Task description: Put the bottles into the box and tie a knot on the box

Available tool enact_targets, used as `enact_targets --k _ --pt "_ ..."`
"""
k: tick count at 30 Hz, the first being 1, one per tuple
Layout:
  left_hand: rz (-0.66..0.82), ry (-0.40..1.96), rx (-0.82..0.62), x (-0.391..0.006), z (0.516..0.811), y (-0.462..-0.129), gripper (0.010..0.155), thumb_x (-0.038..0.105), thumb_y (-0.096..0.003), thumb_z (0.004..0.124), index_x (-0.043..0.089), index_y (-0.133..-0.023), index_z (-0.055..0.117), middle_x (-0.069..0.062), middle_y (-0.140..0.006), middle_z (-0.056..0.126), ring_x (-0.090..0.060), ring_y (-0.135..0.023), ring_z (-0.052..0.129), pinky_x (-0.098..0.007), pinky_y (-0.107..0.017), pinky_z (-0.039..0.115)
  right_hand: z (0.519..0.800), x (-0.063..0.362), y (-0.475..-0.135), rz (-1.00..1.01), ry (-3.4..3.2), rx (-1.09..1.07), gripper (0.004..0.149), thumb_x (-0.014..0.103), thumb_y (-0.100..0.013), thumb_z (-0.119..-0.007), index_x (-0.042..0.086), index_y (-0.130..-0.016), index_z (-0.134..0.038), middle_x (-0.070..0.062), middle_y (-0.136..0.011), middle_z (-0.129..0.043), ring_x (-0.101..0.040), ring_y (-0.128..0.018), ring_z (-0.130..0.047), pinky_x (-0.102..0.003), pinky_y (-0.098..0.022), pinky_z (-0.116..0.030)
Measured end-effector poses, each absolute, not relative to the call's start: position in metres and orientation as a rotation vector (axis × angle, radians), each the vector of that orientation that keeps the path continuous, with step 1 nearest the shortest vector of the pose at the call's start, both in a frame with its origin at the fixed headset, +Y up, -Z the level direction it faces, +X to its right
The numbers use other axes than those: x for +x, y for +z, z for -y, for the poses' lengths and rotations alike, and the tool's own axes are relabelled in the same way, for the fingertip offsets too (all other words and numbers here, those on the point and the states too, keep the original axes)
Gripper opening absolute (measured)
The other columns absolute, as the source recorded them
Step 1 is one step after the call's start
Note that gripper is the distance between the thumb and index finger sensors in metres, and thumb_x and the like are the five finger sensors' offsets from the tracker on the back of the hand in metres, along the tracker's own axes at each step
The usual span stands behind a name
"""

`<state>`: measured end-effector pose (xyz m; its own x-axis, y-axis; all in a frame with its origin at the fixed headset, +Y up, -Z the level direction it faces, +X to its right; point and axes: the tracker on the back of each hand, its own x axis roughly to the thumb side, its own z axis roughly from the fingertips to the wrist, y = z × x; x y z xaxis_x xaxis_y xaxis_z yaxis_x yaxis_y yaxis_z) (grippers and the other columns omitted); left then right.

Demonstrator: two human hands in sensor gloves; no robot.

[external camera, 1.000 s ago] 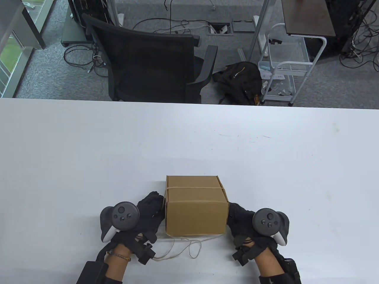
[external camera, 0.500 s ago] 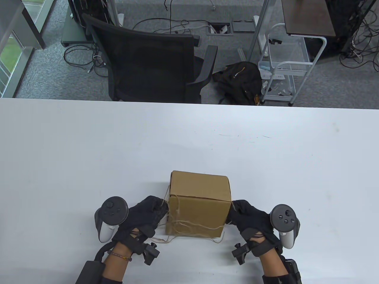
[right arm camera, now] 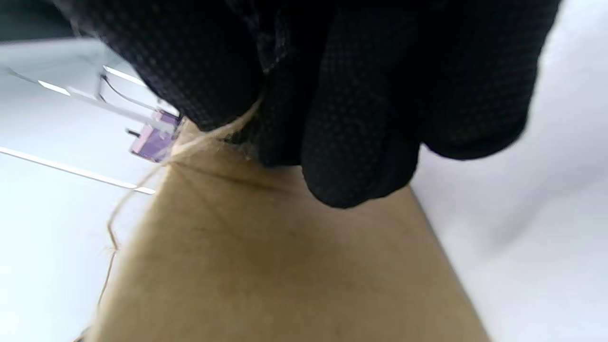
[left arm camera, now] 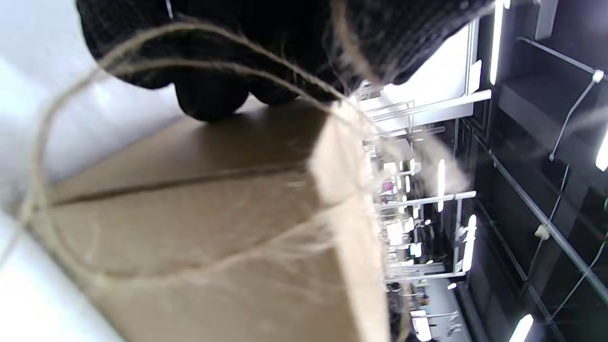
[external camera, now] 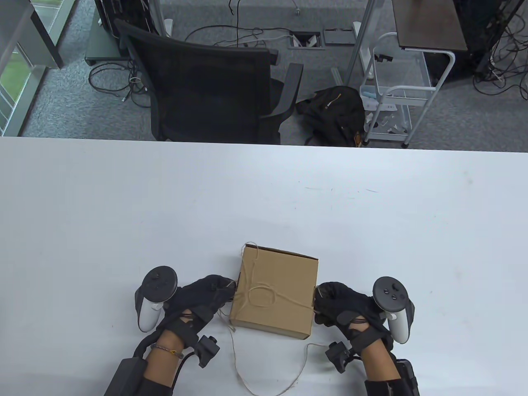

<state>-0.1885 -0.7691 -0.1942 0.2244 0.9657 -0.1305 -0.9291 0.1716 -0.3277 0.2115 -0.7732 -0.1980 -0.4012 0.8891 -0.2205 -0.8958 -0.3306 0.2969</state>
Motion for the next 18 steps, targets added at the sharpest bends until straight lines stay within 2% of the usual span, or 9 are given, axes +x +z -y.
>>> enact_targets --k 1,4,6,9,11,12,15,18 --pt "0.115 1.4 -0.385 -0.19 0.77 -0.194 0.047 0.038 -0.0512 0.083 0.006 -0.086 0.087 -0.022 -0.105 0.082 -0.054 -0.09 0.089 -0.069 -0.062 0.074 0.771 0.213 -0.197 -0.497 1.94 -0.005 0.054 0.025 -0.042 -0.092 0.0 -0.089 -0.081 -0.015 -0.057 -0.101 -0.03 -0.043 -0.104 -0.051 -0.036 -0.089" --pt "0.109 1.577 -0.44 -0.196 0.772 -0.192 0.047 0.038 -0.0518 0.083 0.006 -0.086 0.087 -0.023 -0.109 0.078 -0.056 -0.096 0.081 -0.073 -0.064 0.068 0.758 0.22 -0.193 -0.56 2.045 0.005 0.046 0.023 -0.044 -0.092 0.002 -0.084 -0.087 -0.016 -0.058 -0.099 -0.032 -0.046 -0.101 -0.053 -0.039 -0.085" --pt "0.108 1.611 -0.433 -0.201 0.772 -0.191 0.047 0.038 -0.052 0.083 0.006 -0.087 0.087 -0.022 -0.11 0.077 -0.056 -0.097 0.08 -0.074 -0.064 0.068 0.746 0.223 -0.189 -0.432 2.277 -0.029 0.037 0.022 -0.043 -0.089 0.007 -0.077 -0.093 -0.017 -0.058 -0.097 -0.033 -0.047 -0.098 -0.056 -0.041 -0.082" --pt "0.12 1.696 -0.414 -0.208 0.771 -0.191 0.047 0.04 -0.0531 0.082 0.008 -0.088 0.086 -0.021 -0.111 0.076 -0.055 -0.098 0.08 -0.073 -0.066 0.067 0.736 0.229 -0.185 -0.277 2.344 -0.082 0.038 0.022 -0.046 -0.083 0.009 -0.08 -0.09 -0.016 -0.064 -0.094 -0.035 -0.053 -0.095 -0.057 -0.045 -0.08" --pt "0.106 1.769 -0.392 -0.212 0.769 -0.189 0.048 0.04 -0.0535 0.081 0.009 -0.089 0.085 -0.021 -0.111 0.076 -0.055 -0.098 0.079 -0.074 -0.066 0.066 0.738 0.234 -0.184 -0.204 2.2 -0.089 0.039 0.021 -0.046 -0.08 0.009 -0.083 -0.086 -0.023 -0.077 -0.091 -0.046 -0.064 -0.092 -0.062 -0.049 -0.077" --pt "0.103 1.785 -0.383 -0.214 0.769 -0.189 0.048 0.041 -0.0536 0.081 0.009 -0.089 0.085 -0.021 -0.111 0.077 -0.055 -0.098 0.08 -0.074 -0.066 0.066 0.741 0.236 -0.184 -0.179 2.119 -0.073 0.04 0.021 -0.046 -0.078 0.008 -0.084 -0.083 -0.025 -0.078 -0.091 -0.048 -0.065 -0.092 -0.062 -0.048 -0.077" --pt "0.126 1.839 -0.359 -0.219 0.765 -0.188 0.047 0.043 -0.0564 0.078 0.016 -0.095 0.079 -0.02 -0.111 0.078 -0.053 -0.098 0.082 -0.073 -0.067 0.067 0.749 0.24 -0.186 -0.156 1.878 -0.088 0.041 0.02 -0.046 -0.078 0.006 -0.084 -0.082 -0.017 -0.063 -0.101 -0.035 -0.049 -0.104 -0.053 -0.038 -0.088" --pt "0.135 1.83 -0.26 -0.222 0.757 -0.187 0.046 0.043 -0.0576 0.077 0.019 -0.097 0.077 -0.02 -0.109 0.081 -0.052 -0.096 0.084 -0.073 -0.066 0.067 0.752 0.238 -0.189 -0.213 1.805 -0.067 0.041 0.024 -0.046 -0.083 0.005 -0.082 -0.085 -0.012 -0.054 -0.104 -0.025 -0.038 -0.106 -0.047 -0.032 -0.091"
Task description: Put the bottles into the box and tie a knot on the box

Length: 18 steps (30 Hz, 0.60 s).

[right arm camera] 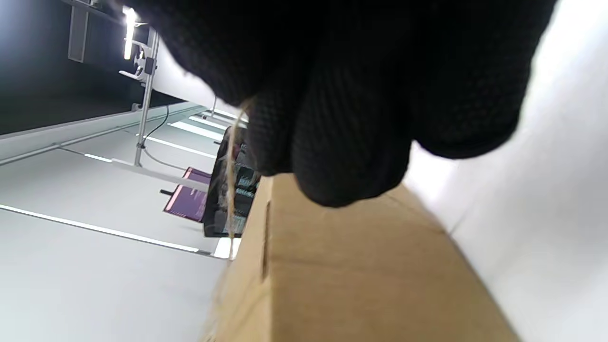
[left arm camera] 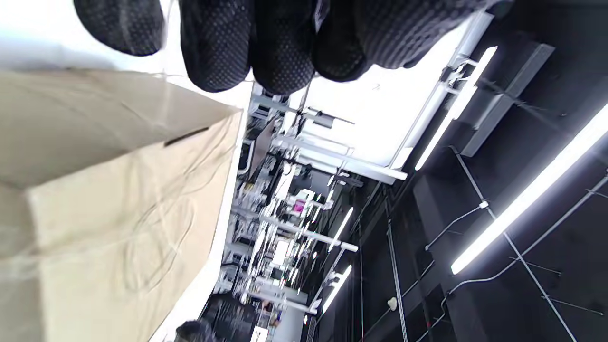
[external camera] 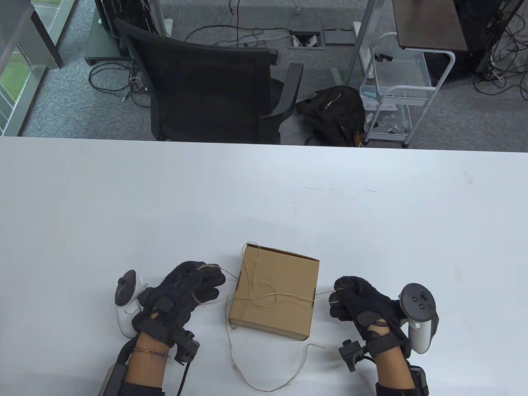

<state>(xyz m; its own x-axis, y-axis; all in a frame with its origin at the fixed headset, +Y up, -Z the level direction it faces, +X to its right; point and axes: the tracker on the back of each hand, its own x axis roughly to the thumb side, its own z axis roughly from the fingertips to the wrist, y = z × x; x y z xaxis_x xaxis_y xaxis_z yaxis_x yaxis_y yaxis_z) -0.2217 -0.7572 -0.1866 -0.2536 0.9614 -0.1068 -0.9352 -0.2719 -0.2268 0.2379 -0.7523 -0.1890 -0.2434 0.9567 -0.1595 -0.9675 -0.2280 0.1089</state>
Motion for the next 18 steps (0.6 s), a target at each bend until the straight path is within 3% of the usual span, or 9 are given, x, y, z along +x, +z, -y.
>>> enact_targets --k 5,10,13,16,18 --pt "0.257 1.321 -0.102 -0.19 0.726 -0.18 0.046 0.041 -0.0557 0.079 0.019 -0.096 0.078 -0.018 -0.111 0.082 -0.053 -0.102 0.076 -0.073 -0.068 0.062 0.74 0.227 -0.186 -0.384 1.943 0.037 0.05 0.028 -0.043 -0.093 0.004 -0.085 -0.084 -0.011 -0.057 -0.1 -0.027 -0.043 -0.101 -0.05 -0.038 -0.086" --pt "0.316 0.852 -0.026 -0.143 0.721 -0.171 0.046 0.039 -0.0531 0.08 0.017 -0.094 0.08 -0.015 -0.111 0.082 -0.054 -0.103 0.074 -0.074 -0.068 0.061 0.718 0.207 -0.177 -0.22 2.129 0.215 0.051 0.019 -0.039 -0.094 0.006 -0.087 -0.081 -0.013 -0.066 -0.095 -0.034 -0.054 -0.095 -0.058 -0.047 -0.079" --pt "0.387 0.839 -0.045 -0.133 0.721 -0.17 0.046 0.039 -0.0526 0.08 0.018 -0.093 0.081 -0.011 -0.112 0.083 -0.058 -0.104 0.067 -0.075 -0.068 0.06 0.708 0.199 -0.171 -0.025 2.249 0.244 0.046 0.015 -0.039 -0.092 0.01 -0.084 -0.086 -0.013 -0.07 -0.093 -0.036 -0.058 -0.094 -0.061 -0.05 -0.076" --pt "0.437 0.864 -0.08 -0.131 0.725 -0.172 0.045 0.038 -0.0519 0.081 0.018 -0.092 0.083 -0.007 -0.113 0.083 -0.058 -0.107 0.062 -0.077 -0.068 0.056 0.708 0.19 -0.173 0.243 2.267 0.421 0.044 0.012 -0.039 -0.09 0.012 -0.082 -0.089 -0.012 -0.073 -0.095 -0.039 -0.062 -0.095 -0.061 -0.051 -0.077" --pt "0.469 0.877 -0.101 -0.134 0.729 -0.175 0.045 0.038 -0.0519 0.081 0.018 -0.092 0.083 -0.004 -0.114 0.082 -0.055 -0.109 0.06 -0.078 -0.069 0.054 0.709 0.184 -0.173 0.298 2.311 0.477 0.043 0.014 -0.04 -0.091 0.015 -0.083 -0.089 -0.01 -0.074 -0.096 -0.038 -0.065 -0.094 -0.06 -0.053 -0.076"
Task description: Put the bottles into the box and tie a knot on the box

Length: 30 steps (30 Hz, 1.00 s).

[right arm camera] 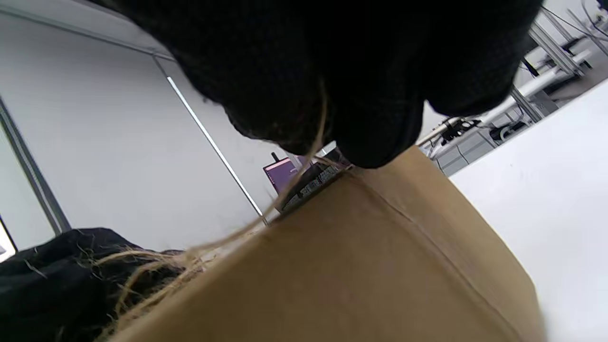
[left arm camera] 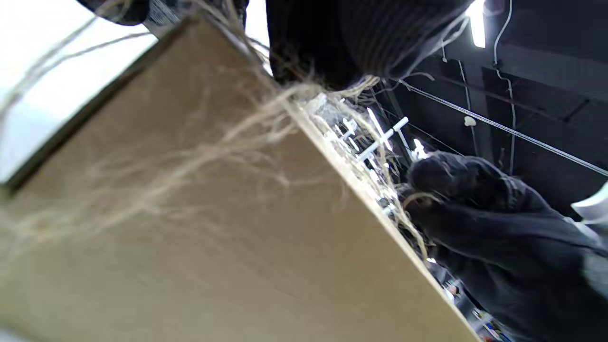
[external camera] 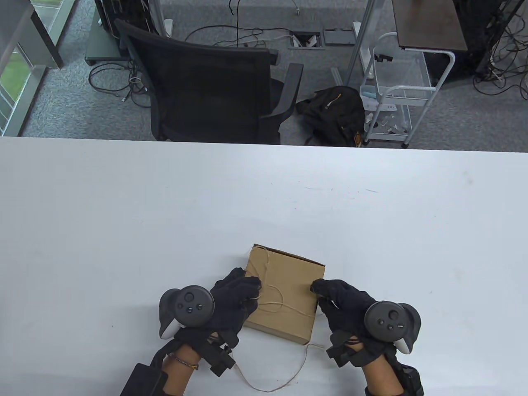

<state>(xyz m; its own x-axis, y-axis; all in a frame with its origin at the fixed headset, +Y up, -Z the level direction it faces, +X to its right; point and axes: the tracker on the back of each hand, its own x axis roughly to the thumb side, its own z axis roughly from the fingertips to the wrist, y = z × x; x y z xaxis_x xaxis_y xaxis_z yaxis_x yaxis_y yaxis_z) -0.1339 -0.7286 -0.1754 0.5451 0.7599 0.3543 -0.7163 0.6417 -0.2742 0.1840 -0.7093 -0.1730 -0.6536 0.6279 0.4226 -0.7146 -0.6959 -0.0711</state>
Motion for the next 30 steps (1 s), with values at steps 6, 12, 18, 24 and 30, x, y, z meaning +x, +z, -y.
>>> enact_targets --k 6,12,18,24,30 --pt "0.517 0.972 -0.152 -0.145 0.742 -0.187 0.044 0.037 -0.0515 0.082 0.02 -0.092 0.082 0.003 -0.116 0.08 -0.049 -0.114 0.055 -0.077 -0.072 0.05 0.711 0.173 -0.179 0.45 2.319 0.677 0.042 0.016 -0.042 -0.089 0.017 -0.084 -0.089 -0.006 -0.075 -0.097 -0.038 -0.081 -0.085 -0.06 -0.06 -0.068" --pt "0.546 0.948 -0.11 -0.141 0.739 -0.185 0.044 0.037 -0.0511 0.082 0.02 -0.092 0.083 0.002 -0.115 0.08 -0.051 -0.114 0.056 -0.079 -0.071 0.046 0.724 0.166 -0.191 0.295 2.274 0.642 0.044 0.015 -0.042 -0.088 0.015 -0.085 -0.088 -0.01 -0.073 -0.096 -0.043 -0.085 -0.075 -0.072 -0.057 -0.063" --pt "0.628 0.815 -0.059 -0.129 0.721 -0.169 0.045 0.039 -0.0494 0.084 0.019 -0.089 0.087 -0.006 -0.109 0.088 -0.047 -0.116 0.054 -0.082 -0.069 0.033 0.716 0.156 -0.179 0.472 2.536 0.721 0.045 0.022 -0.042 -0.087 0.021 -0.087 -0.087 -0.004 -0.073 -0.096 -0.036 -0.077 -0.088 -0.062 -0.05 -0.08" --pt "0.667 0.793 -0.094 -0.131 0.708 -0.153 0.045 0.041 -0.0478 0.086 0.014 -0.083 0.092 -0.014 -0.096 0.099 -0.048 -0.11 0.068 -0.085 -0.065 0.033 0.703 0.135 -0.163 0.567 2.762 0.781 0.045 0.025 -0.041 -0.088 0.022 -0.086 -0.089 -0.002 -0.069 -0.099 -0.031 -0.065 -0.097 -0.051 -0.046 -0.088" --pt "0.509 0.638 0.02 -0.126 0.707 -0.148 0.045 0.039 -0.0493 0.085 0.014 -0.087 0.089 -0.013 -0.106 0.09 -0.053 -0.108 0.066 -0.084 -0.065 0.039 0.692 0.122 -0.147 0.587 2.829 0.852 0.044 0.024 -0.038 -0.093 0.022 -0.082 -0.093 -0.002 -0.066 -0.104 -0.024 -0.055 -0.104 -0.043 -0.041 -0.09"
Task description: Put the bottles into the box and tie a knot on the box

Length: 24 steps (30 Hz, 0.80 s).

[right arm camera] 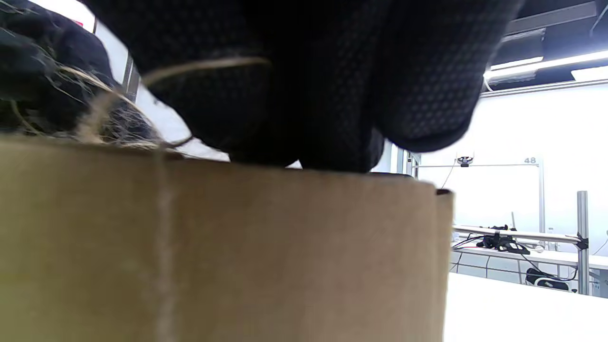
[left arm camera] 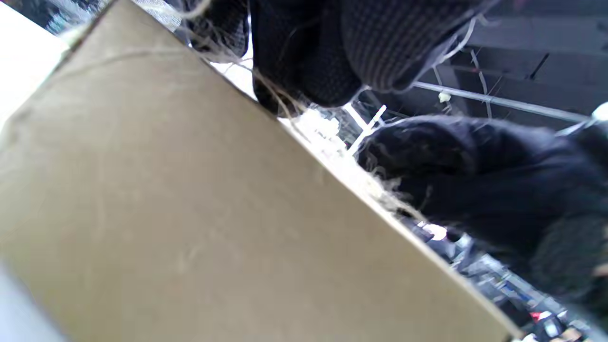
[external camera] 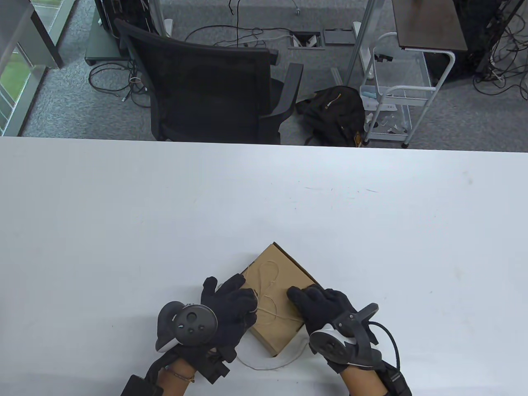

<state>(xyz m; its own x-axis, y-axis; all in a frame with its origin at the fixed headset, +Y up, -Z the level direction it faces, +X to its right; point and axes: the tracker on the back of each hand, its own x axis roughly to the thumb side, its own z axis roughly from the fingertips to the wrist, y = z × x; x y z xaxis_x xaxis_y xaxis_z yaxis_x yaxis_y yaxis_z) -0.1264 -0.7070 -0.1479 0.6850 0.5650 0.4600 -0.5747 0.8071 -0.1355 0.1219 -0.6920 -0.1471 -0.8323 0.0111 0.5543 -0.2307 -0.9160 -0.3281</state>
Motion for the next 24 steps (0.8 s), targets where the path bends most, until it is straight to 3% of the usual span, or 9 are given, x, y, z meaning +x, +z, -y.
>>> enact_targets --k 4,8,10,14,16,17,18,20,24 --pt "0.568 0.621 -0.032 -0.122 0.716 -0.151 0.045 0.039 -0.0492 0.085 0.015 -0.088 0.089 -0.007 -0.112 0.082 -0.055 -0.111 0.058 -0.082 -0.066 0.05 0.687 0.121 -0.154 0.522 2.756 0.852 0.044 0.021 -0.038 -0.094 0.02 -0.082 -0.093 -0.004 -0.067 -0.102 -0.025 -0.052 -0.102 -0.045 -0.043 -0.088" --pt "0.587 0.735 -0.083 -0.132 0.723 -0.162 0.044 0.039 -0.0488 0.085 0.016 -0.086 0.089 -0.003 -0.111 0.082 -0.047 -0.115 0.054 -0.082 -0.068 0.046 0.682 0.118 -0.174 0.337 2.782 0.832 0.047 0.014 -0.039 -0.093 0.016 -0.085 -0.09 -0.01 -0.072 -0.098 -0.032 -0.059 -0.098 -0.053 -0.048 -0.083" --pt "0.595 0.836 -0.113 -0.137 0.729 -0.169 0.044 0.038 -0.0484 0.086 0.015 -0.086 0.09 -0.003 -0.111 0.082 -0.044 -0.116 0.051 -0.081 -0.069 0.044 0.681 0.112 -0.186 0.314 2.881 0.864 0.048 0.016 -0.039 -0.093 0.016 -0.086 -0.089 -0.01 -0.073 -0.097 -0.032 -0.06 -0.098 -0.055 -0.05 -0.083" --pt "0.631 0.812 -0.113 -0.143 0.731 -0.175 0.043 0.038 -0.0469 0.088 0.017 -0.084 0.093 0.001 -0.111 0.084 -0.039 -0.116 0.054 -0.078 -0.07 0.048 0.683 0.102 -0.202 0.315 2.913 0.895 0.045 0.021 -0.042 -0.09 0.015 -0.087 -0.088 -0.011 -0.075 -0.094 -0.036 -0.066 -0.094 -0.06 -0.052 -0.08" --pt "0.621 0.855 -0.114 -0.144 0.733 -0.177 0.043 0.038 -0.0465 0.088 0.017 -0.084 0.093 0.001 -0.111 0.084 -0.038 -0.117 0.054 -0.078 -0.07 0.046 0.686 0.101 -0.211 0.141 2.929 0.829 0.045 0.022 -0.045 -0.085 0.017 -0.09 -0.084 -0.015 -0.094 -0.081 -0.045 -0.084 -0.08 -0.065 -0.055 -0.075" --pt "0.619 0.861 -0.124 -0.145 0.734 -0.178 0.043 0.038 -0.0467 0.088 0.017 -0.084 0.092 0.001 -0.111 0.084 -0.038 -0.117 0.053 -0.078 -0.071 0.046 0.689 0.101 -0.215 0.067 2.872 0.772 0.05 0.02 -0.046 -0.083 0.017 -0.096 -0.079 -0.019 -0.101 -0.074 -0.048 -0.086 -0.076 -0.065 -0.055 -0.076" --pt "0.618 0.864 -0.129 -0.145 0.734 -0.179 0.043 0.038 -0.0474 0.087 0.017 -0.085 0.091 0.001 -0.112 0.084 -0.037 -0.117 0.053 -0.077 -0.071 0.045 0.691 0.103 -0.218 0.025 2.855 0.727 0.055 0.021 -0.047 -0.081 0.015 -0.101 -0.072 -0.021 -0.104 -0.07 -0.049 -0.085 -0.078 -0.064 -0.054 -0.077" --pt "0.616 0.862 -0.11 -0.144 0.734 -0.178 0.044 0.037 -0.0478 0.087 0.016 -0.086 0.091 0.0 -0.112 0.083 -0.038 -0.117 0.053 -0.078 -0.071 0.045 0.695 0.105 -0.219 -0.003 2.738 0.68 0.052 0.015 -0.047 -0.081 0.009 -0.098 -0.077 -0.025 -0.102 -0.07 -0.051 -0.075 -0.085 -0.06 -0.048 -0.083" --pt "0.63 0.859 -0.1 -0.144 0.726 -0.175 0.045 0.038 -0.0483 0.086 0.015 -0.086 0.091 -0.008 -0.11 0.086 -0.041 -0.115 0.059 -0.079 -0.071 0.044 0.693 0.105 -0.212 0.055 2.88 0.649 0.05 0.021 -0.047 -0.081 0.01 -0.096 -0.078 -0.022 -0.098 -0.076 -0.044 -0.061 -0.098 -0.049 -0.038 -0.092"
